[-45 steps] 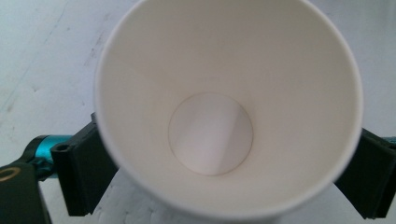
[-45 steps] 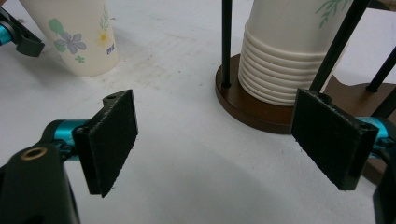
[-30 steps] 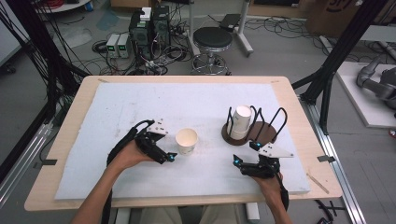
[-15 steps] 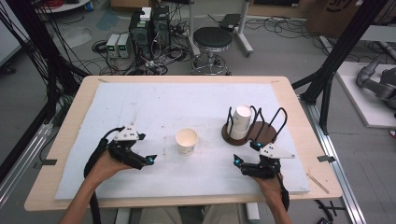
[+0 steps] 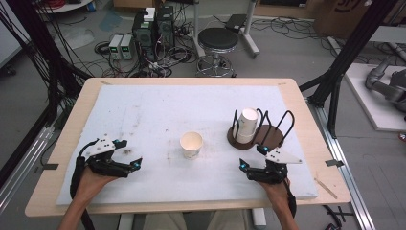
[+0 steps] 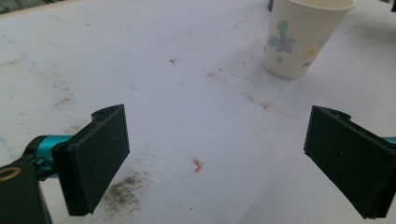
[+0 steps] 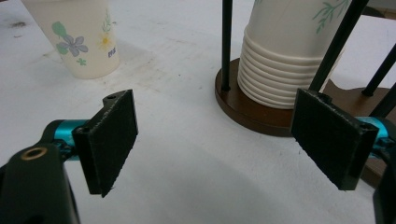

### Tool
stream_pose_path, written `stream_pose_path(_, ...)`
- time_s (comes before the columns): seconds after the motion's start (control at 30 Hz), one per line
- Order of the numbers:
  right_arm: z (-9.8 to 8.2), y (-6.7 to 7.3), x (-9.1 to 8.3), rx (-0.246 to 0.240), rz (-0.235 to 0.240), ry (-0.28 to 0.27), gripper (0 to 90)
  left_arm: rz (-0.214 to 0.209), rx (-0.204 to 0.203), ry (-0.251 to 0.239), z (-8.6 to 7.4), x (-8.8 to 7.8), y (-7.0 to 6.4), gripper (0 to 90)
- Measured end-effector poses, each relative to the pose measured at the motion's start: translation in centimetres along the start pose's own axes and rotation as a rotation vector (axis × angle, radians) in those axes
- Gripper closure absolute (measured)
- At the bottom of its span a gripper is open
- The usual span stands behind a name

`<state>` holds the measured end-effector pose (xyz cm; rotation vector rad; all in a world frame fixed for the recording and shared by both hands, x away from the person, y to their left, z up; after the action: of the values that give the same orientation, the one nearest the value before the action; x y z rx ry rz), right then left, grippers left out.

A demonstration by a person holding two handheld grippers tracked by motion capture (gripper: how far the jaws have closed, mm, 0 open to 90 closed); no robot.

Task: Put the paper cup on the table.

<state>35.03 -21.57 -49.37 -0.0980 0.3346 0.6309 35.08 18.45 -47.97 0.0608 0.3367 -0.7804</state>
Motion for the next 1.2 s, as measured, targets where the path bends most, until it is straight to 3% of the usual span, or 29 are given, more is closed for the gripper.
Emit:
stream_pose_path(0.17, 0.1, -0.1, -0.1, -0.007, -0.005, -0.013, 15.4, 0.05, -0.031, -0.055, -0.3, -0.5, 0.4, 6.7)
stream_pose_path(0.3, 0.1, 0.0, -0.1, 0.0, -0.005, -0.012, 15.4, 0.085, -0.026, -0.075, -0.7, -0.5, 0.6, 6.7)
stream_pose_path(0.6, 0.0, -0.1, -0.1, 0.005, -0.009, -0.005, 15.4, 0.102, -0.037, -0.087, -1.6, -0.6, 0.9, 6.7)
stream_pose_path(1.2, 0.1, -0.2, -0.1, -0.001, -0.025, -0.014, 15.4, 0.108, -0.042, -0.116, -1.4, -0.8, 0.9, 10.2)
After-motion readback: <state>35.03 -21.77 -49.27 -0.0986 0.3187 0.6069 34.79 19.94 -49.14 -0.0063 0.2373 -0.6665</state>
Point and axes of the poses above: each handheld gripper's, and its own axes: x roughly forward along the jaws, z roughly out of its top, y roughly to its left, the point moved 10 cm from there along x, roughly forward along the jaws, and after that the axes turned 6 degrees about -y, right-handed, at the moved point
